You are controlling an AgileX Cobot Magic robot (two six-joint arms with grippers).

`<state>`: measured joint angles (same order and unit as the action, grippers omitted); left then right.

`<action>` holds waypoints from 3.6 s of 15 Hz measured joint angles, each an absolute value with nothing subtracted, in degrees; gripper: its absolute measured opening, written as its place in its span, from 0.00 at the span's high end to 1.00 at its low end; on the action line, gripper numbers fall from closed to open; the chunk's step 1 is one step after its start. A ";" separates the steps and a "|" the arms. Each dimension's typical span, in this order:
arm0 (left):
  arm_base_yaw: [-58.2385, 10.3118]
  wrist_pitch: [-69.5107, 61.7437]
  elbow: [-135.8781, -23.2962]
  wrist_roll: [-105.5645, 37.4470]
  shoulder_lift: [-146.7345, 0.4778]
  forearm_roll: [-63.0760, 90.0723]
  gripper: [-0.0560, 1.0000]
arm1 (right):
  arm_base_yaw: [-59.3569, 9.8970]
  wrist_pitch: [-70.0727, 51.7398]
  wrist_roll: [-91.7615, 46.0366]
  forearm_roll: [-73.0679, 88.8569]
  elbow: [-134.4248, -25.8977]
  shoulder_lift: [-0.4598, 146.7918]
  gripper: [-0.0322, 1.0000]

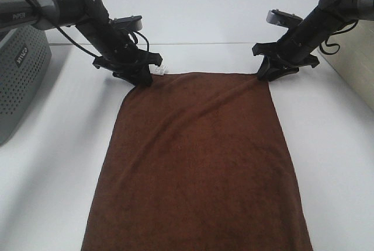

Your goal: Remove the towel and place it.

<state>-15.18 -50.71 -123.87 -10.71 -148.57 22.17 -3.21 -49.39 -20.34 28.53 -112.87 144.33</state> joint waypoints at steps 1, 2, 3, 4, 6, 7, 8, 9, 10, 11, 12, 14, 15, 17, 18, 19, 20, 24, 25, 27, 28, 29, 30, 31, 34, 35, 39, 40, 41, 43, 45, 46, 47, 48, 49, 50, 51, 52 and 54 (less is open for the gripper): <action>-15.18 -50.31 -123.82 -10.71 -148.63 22.17 0.76 | -3.21 -49.50 -20.34 28.99 -112.87 144.50 0.73; -15.18 -50.02 -123.82 -10.71 -148.68 22.17 0.82 | -3.21 -49.56 -20.34 29.22 -112.87 144.61 0.78; -15.18 -49.79 -123.82 -10.71 -148.80 22.06 0.88 | -3.21 -49.62 -20.28 29.39 -112.87 144.73 0.82; -15.18 -49.68 -123.82 -10.71 -148.80 22.06 0.92 | -3.21 -49.73 -19.94 29.68 -112.87 144.84 0.83; -15.18 -49.56 -123.82 -10.71 -148.85 22.06 0.94 | -3.21 -50.02 -19.25 30.65 -113.27 145.47 0.84; -15.18 -49.56 -123.82 -10.71 -148.85 22.06 0.94 | -3.21 -50.19 -19.25 30.94 -113.39 145.47 0.84; -15.18 -49.56 -123.82 -10.71 -148.85 22.06 0.94 | -3.21 -50.19 -19.25 31.05 -113.45 145.59 0.87; -15.18 -49.56 -123.82 -10.71 -148.85 22.06 0.94 | -3.21 -50.19 -19.25 31.23 -113.56 145.65 0.94; -15.18 -49.45 -123.82 -10.71 -148.85 22.06 0.94 | -3.21 -50.36 -19.25 31.34 -113.85 145.76 0.96; -15.18 -49.33 -123.82 -10.71 -148.85 21.94 0.94 | -3.21 -50.42 -19.25 31.46 -114.08 145.99 0.96; -15.18 -49.16 -123.82 -10.71 -148.85 21.49 0.94 | -3.21 -50.65 -19.25 31.74 -114.71 146.05 0.96; -15.30 -48.82 -124.50 -10.71 -148.85 18.45 0.95 | -3.21 -51.62 -19.25 31.57 -116.71 146.73 0.96; -15.36 -48.93 -125.36 -10.71 -148.85 16.50 0.95 | -3.21 -52.02 -19.25 31.00 -118.20 147.14 0.96; -15.36 -49.22 -127.83 -10.71 -149.03 14.78 0.95 | -3.27 -52.20 -19.19 30.08 -120.95 148.05 0.96; -15.36 -49.22 -130.12 -10.71 -149.03 13.52 0.95 | -3.27 -52.37 -18.74 27.79 -123.53 148.80 0.96; -15.36 -49.22 -130.12 -10.71 -149.03 13.52 0.95 | -3.27 -52.37 -18.74 27.79 -123.53 148.80 0.96; -15.36 -49.10 -130.98 -10.71 -149.03 13.06 0.95 | -3.27 -52.31 -18.62 26.81 -124.85 148.97 0.96; -15.36 -44.12 -131.32 -10.71 -149.08 11.97 0.95 | -3.27 -48.76 -17.76 26.64 -131.04 149.03 0.96; -15.24 -42.46 -131.32 -10.71 -149.08 11.57 0.95 | -3.27 -47.90 -17.76 27.10 -131.61 149.03 0.96; -15.13 -39.59 -131.32 -10.71 -149.08 10.71 0.95 | -3.27 -46.29 -17.76 27.79 -131.95 149.03 0.96; -15.07 -37.93 -131.32 -10.71 -149.08 10.60 0.95 | -3.27 -45.49 -17.76 28.02 -131.95 149.03 0.96; -14.78 -36.38 -131.32 -10.71 -149.14 10.60 0.95 | -3.27 -44.46 -17.76 28.36 -131.95 149.03 0.96; -14.55 -34.78 -131.32 -10.71 -149.14 10.66 0.95 | -3.27 -43.20 -17.76 28.71 -131.95 149.03 0.96; -14.32 -33.29 -131.32 -11.00 -149.14 10.66 0.95 | -3.27 -41.71 -17.76 29.39 -131.95 149.03 0.96; -14.04 -28.88 -131.32 -13.87 -149.20 11.29 0.95 | -3.27 -38.33 -20.23 32.72 -131.95 149.03 0.96; -14.04 -26.47 -131.32 -15.36 -149.43 12.49 0.95 | -3.27 -35.98 -20.80 33.58 -131.95 149.20 0.96; -14.04 -22.12 -131.32 -16.73 -151.66 13.35 0.95 | -3.27 -32.89 -22.29 33.75 -132.12 152.01 0.96; -14.04 -21.31 -131.32 -16.79 -152.35 13.35 0.95 | -3.27 -31.57 -22.35 33.92 -132.12 152.75 0.96; -14.04 -20.63 -131.32 -16.84 -152.92 13.35 0.95 | -3.27 -30.48 -22.46 34.72 -132.12 153.38 0.96; -14.04 -18.28 -131.32 -16.84 -154.13 13.35 0.95 | -3.27 -28.99 -24.87 37.64 -132.12 154.47 0.96; -14.04 -16.44 -131.32 -16.84 -155.39 13.41 0.95 | -3.27 -27.73 -26.87 39.65 -132.12 155.67 0.96; -14.04 -16.04 -131.32 -16.84 -155.56 13.58 0.95 | -3.27 -27.50 -26.99 39.88 -132.12 155.90 0.96; -14.04 -15.13 -131.32 -16.84 -156.19 13.75 0.95 | -3.27 -26.99 -27.33 40.11 -132.12 156.25 0.96; -14.04 -14.73 -131.32 -16.84 -156.59 13.81 0.95 | -3.27 -26.59 -27.79 40.28 -132.12 156.59 0.96; -14.04 -14.27 -131.32 -16.84 -157.11 13.92 0.95 | -3.27 -26.30 -27.85 40.28 -132.12 156.76 0.96; -14.04 -13.75 -131.32 -16.84 -157.39 14.38 0.95 | -3.27 -25.90 -27.90 40.34 -132.12 156.82 0.96; -14.04 -13.64 -131.32 -16.84 -157.51 14.78 0.95 | -3.27 -25.21 -28.13 40.34 -132.12 156.82 0.96; -14.04 -13.06 -131.32 -16.84 -157.62 14.95 0.95 | -3.27 -24.87 -28.19 40.39 -132.12 156.82 0.96; -14.04 -11.12 -131.32 -16.84 -157.62 15.30 0.95 | -3.27 -24.18 -28.25 40.39 -132.12 156.93 0.96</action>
<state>-14.04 -11.12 -131.32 -16.84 -157.62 15.30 -3.27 -24.18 -28.25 40.39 -132.12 156.93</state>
